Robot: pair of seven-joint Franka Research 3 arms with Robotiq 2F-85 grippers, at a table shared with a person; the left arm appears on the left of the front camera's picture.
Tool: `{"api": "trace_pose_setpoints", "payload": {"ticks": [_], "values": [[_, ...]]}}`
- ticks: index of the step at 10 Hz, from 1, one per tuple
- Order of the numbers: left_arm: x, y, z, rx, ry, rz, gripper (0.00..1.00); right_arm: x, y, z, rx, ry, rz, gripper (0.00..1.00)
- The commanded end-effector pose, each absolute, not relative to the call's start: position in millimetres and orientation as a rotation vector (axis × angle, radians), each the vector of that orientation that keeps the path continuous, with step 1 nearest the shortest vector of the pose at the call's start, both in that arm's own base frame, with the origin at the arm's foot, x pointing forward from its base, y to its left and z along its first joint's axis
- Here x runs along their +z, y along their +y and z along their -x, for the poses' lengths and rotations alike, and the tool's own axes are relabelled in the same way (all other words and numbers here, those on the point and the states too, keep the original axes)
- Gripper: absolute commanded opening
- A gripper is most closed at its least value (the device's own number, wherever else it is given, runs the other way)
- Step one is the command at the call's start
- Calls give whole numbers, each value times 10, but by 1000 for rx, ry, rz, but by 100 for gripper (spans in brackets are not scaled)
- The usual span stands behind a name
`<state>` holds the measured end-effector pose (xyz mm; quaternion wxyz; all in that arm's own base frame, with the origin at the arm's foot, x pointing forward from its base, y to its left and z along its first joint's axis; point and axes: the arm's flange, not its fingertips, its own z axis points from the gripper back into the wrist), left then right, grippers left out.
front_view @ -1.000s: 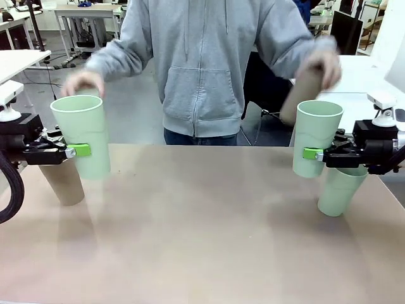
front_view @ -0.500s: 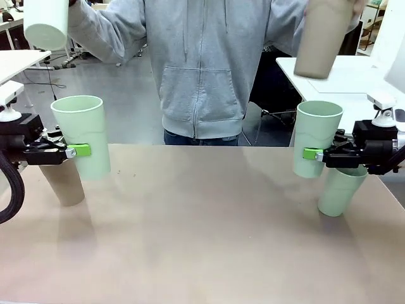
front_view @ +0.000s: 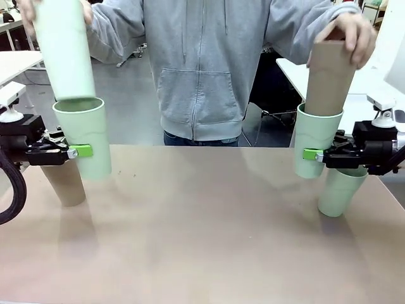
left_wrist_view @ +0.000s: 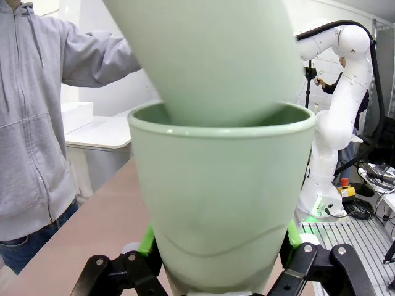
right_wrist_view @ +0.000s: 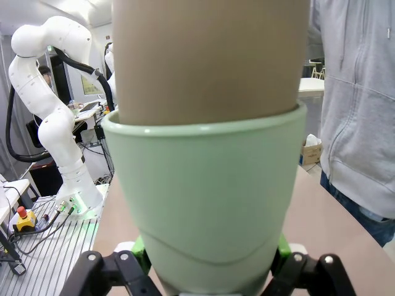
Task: Stack the cups and store them in the basket.
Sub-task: Place the stack of Reusable plastic cups into the Pantry Basket.
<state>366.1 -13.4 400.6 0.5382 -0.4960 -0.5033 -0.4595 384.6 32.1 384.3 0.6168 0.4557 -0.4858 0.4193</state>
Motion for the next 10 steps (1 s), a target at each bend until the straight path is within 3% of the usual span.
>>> {"api": "trace_pose_setpoints", "payload": {"ticks": [1, 10], "values": [[4036, -119, -3648, -1095, -1208, 1187, 86, 3853, 319, -3848, 963, -1123, -1047, 85], [4036, -119, -3648, -1095, -1208, 1187, 86, 3853, 319, -3848, 963, -1123, -1047, 85]]}}
